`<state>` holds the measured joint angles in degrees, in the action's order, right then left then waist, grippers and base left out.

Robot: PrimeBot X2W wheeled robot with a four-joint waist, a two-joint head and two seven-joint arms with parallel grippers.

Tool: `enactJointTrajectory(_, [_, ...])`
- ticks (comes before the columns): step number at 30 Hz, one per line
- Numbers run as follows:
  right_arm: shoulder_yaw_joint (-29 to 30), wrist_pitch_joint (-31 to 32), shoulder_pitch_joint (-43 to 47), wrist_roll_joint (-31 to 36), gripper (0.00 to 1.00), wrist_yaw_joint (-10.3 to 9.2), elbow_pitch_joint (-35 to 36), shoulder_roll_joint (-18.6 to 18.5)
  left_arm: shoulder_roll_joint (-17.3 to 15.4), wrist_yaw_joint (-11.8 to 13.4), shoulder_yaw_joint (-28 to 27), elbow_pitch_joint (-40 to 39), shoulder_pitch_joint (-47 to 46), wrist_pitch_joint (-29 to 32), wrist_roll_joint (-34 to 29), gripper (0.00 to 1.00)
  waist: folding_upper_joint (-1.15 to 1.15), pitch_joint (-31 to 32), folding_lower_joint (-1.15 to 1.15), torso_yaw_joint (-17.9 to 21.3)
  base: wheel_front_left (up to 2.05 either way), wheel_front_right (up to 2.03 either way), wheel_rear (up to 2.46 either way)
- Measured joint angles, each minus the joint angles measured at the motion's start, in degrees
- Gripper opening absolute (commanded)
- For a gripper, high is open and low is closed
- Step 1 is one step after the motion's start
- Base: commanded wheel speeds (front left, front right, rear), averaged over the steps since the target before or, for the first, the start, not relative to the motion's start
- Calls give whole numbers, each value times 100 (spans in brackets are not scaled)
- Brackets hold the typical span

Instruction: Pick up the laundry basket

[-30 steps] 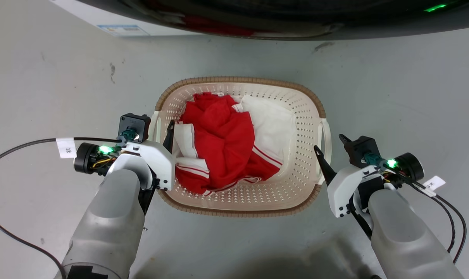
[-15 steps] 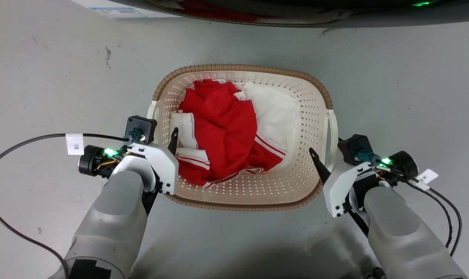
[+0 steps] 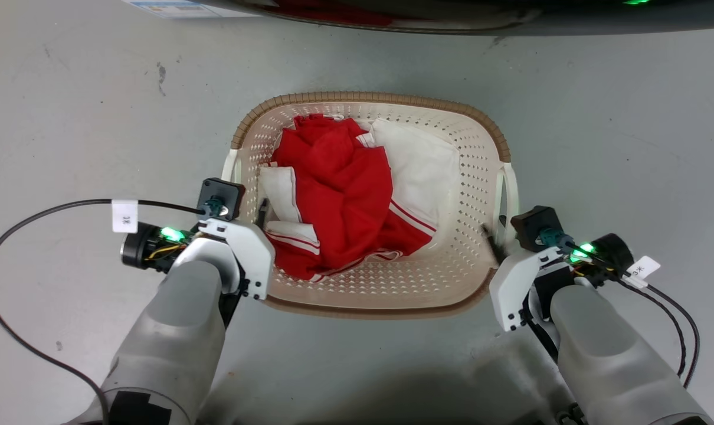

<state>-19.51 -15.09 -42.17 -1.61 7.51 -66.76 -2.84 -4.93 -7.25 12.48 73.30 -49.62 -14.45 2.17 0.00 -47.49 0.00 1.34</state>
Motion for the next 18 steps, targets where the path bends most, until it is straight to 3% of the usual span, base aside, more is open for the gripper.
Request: enactJointTrajectory(18, [-287, 21, -44, -311, 0, -20, -327, -52, 27, 13, 369, 53, 161, 222, 303, 0, 0, 527, 0, -44, 0, 0, 0])
